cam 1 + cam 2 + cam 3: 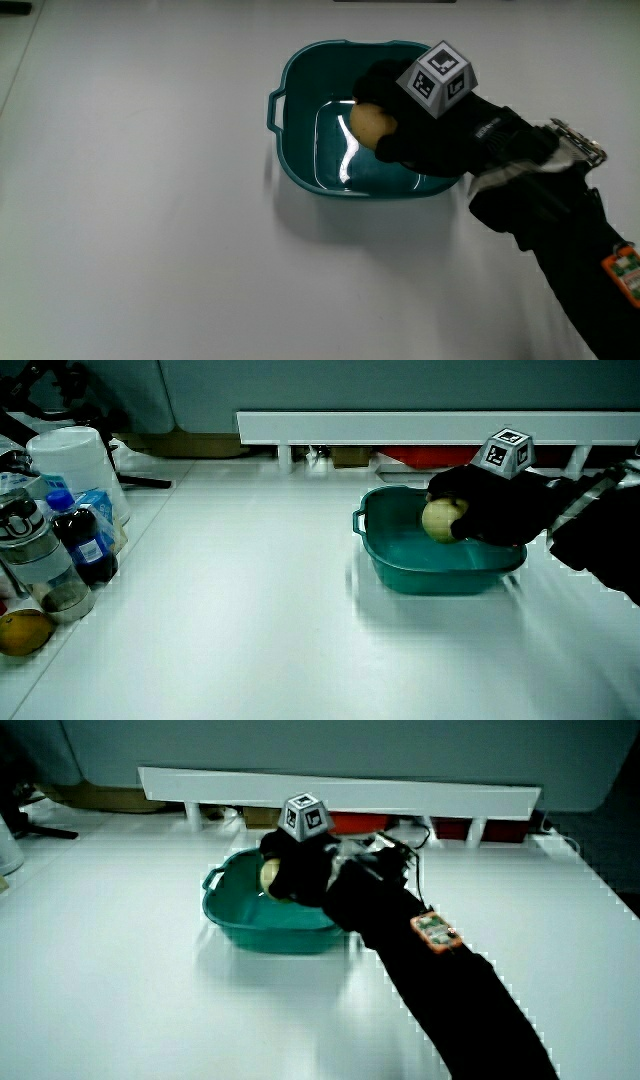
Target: Pick pear from plate
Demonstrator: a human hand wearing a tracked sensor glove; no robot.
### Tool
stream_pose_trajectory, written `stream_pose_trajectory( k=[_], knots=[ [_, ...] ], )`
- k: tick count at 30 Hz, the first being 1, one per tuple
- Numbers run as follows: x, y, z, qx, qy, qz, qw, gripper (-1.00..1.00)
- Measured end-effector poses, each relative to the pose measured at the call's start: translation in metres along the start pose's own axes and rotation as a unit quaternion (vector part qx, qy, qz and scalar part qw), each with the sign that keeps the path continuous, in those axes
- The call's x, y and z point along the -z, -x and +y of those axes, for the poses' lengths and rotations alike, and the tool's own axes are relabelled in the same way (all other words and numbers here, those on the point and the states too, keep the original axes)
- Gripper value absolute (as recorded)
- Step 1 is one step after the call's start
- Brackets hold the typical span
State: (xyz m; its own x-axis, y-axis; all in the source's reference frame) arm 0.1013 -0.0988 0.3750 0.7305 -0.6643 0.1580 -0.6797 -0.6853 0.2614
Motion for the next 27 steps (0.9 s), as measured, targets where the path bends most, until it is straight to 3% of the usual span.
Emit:
stream_pose_trajectory(
  k=[6,17,24,25,26,27],
  knots=[
    [-0.008,0.008,-0.007,-0.022,-0.008,0.001,0.9997,1.0],
    [-0.008,0.015,-0.02,-0.054,-0.021,0.023,0.9981,1.0],
    [-0.01,0.028,-0.039,-0.092,-0.048,0.023,0.9943,1.0],
    [-0.014,0.033,-0.043,-0.095,-0.05,0.046,0.9932,1.0],
    [-0.015,0.037,-0.046,-0.104,-0.051,0.043,0.9923,1.0],
    [-0.017,0.041,-0.05,-0.111,-0.052,0.063,0.9905,1.0]
  ],
)
